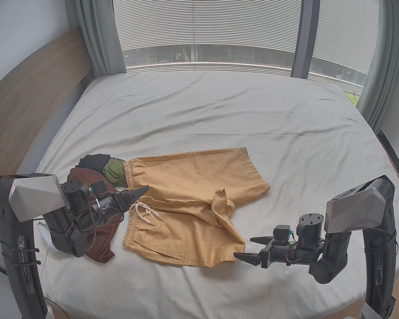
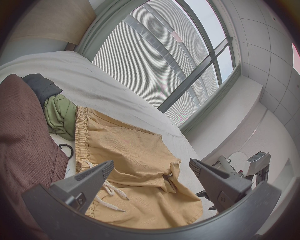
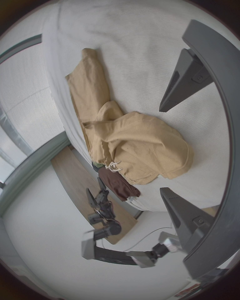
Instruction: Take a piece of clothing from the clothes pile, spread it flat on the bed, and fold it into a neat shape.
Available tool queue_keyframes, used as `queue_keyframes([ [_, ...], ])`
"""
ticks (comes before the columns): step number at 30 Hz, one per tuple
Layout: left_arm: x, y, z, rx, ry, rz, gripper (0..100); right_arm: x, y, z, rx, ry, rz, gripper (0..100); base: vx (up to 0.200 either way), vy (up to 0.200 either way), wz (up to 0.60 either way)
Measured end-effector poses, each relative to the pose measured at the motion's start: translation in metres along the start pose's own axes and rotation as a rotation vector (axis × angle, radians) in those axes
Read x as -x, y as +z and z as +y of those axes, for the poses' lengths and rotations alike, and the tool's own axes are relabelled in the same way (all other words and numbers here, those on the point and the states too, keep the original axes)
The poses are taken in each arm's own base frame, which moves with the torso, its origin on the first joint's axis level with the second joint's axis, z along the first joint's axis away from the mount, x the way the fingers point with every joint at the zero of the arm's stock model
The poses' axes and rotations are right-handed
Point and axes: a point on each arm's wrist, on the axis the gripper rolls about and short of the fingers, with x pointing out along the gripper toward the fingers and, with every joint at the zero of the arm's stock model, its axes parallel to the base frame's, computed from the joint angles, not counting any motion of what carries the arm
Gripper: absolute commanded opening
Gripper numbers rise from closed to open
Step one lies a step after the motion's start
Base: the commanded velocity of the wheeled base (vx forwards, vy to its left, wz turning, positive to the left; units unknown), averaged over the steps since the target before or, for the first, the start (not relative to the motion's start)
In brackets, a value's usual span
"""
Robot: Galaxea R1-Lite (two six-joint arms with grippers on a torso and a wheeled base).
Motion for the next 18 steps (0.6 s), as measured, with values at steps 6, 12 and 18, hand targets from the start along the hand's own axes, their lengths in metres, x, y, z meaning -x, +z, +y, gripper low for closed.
queue_keyframes([
  [6,0.000,0.000,0.000,0.000,0.000,0.001,100,0.011,-0.007,0.008,0.126,0.014,0.043,100,0.000,0.000,0.00],
  [12,0.000,-0.001,0.000,0.001,0.001,0.001,100,0.009,-0.024,0.004,0.165,0.018,0.099,100,0.000,0.000,0.00],
  [18,0.000,-0.001,0.001,0.002,0.002,0.003,100,-0.009,-0.030,-0.008,0.177,0.018,0.090,100,0.000,0.000,0.00],
])
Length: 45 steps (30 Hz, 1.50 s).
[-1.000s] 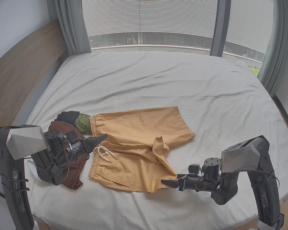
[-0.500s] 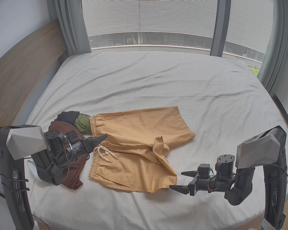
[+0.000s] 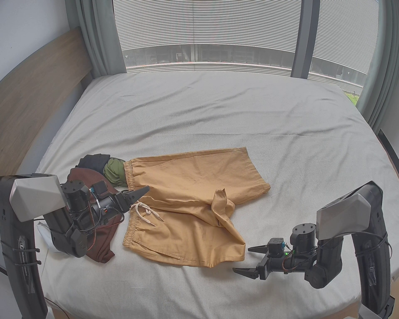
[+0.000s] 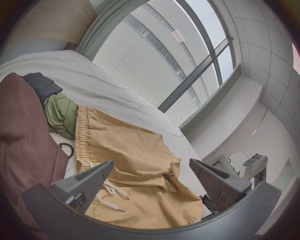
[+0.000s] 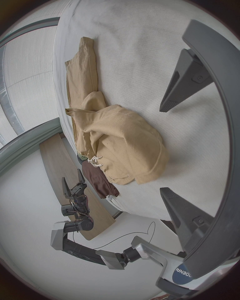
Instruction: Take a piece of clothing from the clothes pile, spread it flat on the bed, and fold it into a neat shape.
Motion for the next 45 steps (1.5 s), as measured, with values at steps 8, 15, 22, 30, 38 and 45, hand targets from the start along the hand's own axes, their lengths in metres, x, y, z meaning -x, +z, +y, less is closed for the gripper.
queue_keyframes([
  [8,0.000,0.000,0.000,0.001,0.001,0.000,100,-0.018,-0.003,-0.012,0.014,-0.007,-0.027,0,0.000,0.000,0.00],
  [15,0.000,0.000,0.000,0.001,0.001,0.000,100,-0.021,-0.001,-0.016,0.015,-0.023,-0.042,0,0.000,0.000,0.00],
  [22,0.000,0.000,0.000,0.001,0.000,0.001,100,-0.010,0.006,-0.020,0.010,-0.047,-0.059,0,0.000,0.000,0.00],
  [30,-0.001,-0.001,-0.001,0.001,-0.003,0.004,100,0.016,0.015,-0.037,-0.008,-0.124,-0.092,0,0.000,0.000,0.00],
  [38,-0.001,-0.002,-0.002,0.001,-0.005,0.007,100,0.035,0.018,-0.053,-0.028,-0.207,-0.111,0,0.000,0.000,0.00],
  [45,-0.001,-0.003,-0.003,0.002,-0.007,0.010,100,0.037,0.012,-0.061,-0.064,-0.343,-0.092,0,0.000,0.000,0.00],
])
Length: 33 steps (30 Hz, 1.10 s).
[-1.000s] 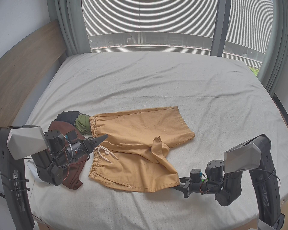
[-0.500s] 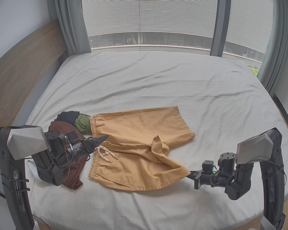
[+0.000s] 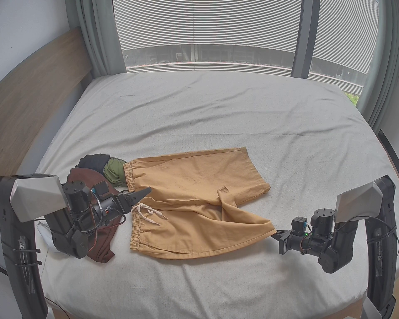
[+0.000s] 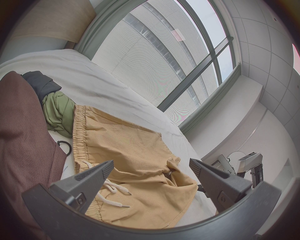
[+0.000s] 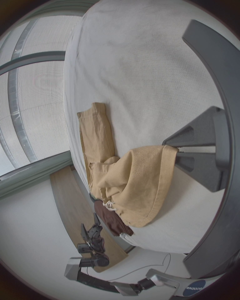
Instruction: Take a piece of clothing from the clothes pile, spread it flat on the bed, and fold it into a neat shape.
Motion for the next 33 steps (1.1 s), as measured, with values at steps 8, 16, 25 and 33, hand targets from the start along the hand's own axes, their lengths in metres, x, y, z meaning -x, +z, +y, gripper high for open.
queue_keyframes([
  [8,0.000,-0.001,-0.001,0.000,-0.001,0.002,100,-0.007,0.000,0.002,-0.013,-0.119,0.002,0,0.000,0.000,0.00],
  [16,0.000,0.000,0.000,0.001,0.000,0.002,100,-0.011,0.000,0.008,-0.007,-0.163,0.005,0,0.000,0.000,0.00],
  [25,0.000,-0.001,0.000,0.002,0.000,0.002,100,-0.010,-0.001,0.009,-0.016,-0.165,0.009,100,0.000,0.000,0.00],
  [33,0.000,0.000,0.000,0.001,-0.001,0.002,100,-0.005,0.004,0.000,-0.039,-0.211,-0.005,100,0.000,0.000,0.00],
])
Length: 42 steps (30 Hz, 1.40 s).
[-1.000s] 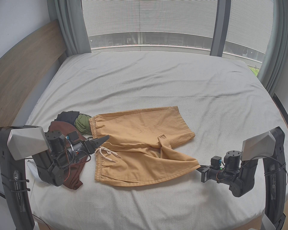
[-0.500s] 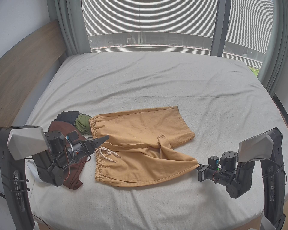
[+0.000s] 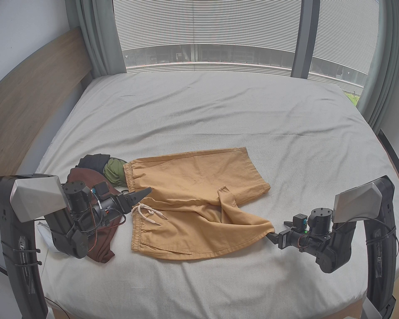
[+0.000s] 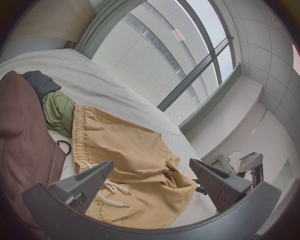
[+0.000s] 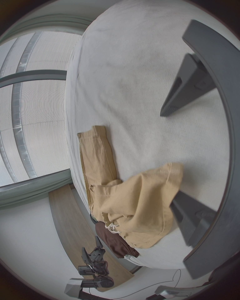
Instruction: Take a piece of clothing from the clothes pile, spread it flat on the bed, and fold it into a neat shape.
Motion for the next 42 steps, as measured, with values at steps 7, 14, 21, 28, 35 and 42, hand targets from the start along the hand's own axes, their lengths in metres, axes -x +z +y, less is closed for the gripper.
queue_keyframes([
  [7,0.000,0.000,0.000,0.001,0.000,0.002,100,0.010,0.011,-0.026,-0.029,-0.075,-0.033,100,0.000,0.000,0.00],
  [14,0.000,-0.001,-0.001,0.001,-0.001,0.002,100,0.016,0.023,-0.040,-0.058,-0.114,-0.078,100,0.000,0.000,0.00],
  [21,0.000,-0.001,-0.001,0.001,-0.001,0.003,100,0.011,0.047,-0.024,-0.069,-0.058,-0.171,100,0.000,0.000,0.00],
  [28,0.000,-0.001,-0.001,0.000,-0.001,0.002,100,-0.011,0.082,0.018,-0.068,0.133,-0.291,100,0.000,0.000,0.00],
  [35,0.000,0.000,-0.001,0.001,-0.002,0.001,100,-0.034,0.102,0.052,-0.196,0.276,-0.338,100,0.000,0.000,0.00],
  [42,-0.001,0.000,-0.001,0.001,-0.002,0.000,100,-0.063,0.114,0.067,-0.290,0.349,-0.315,100,0.000,0.000,0.00],
])
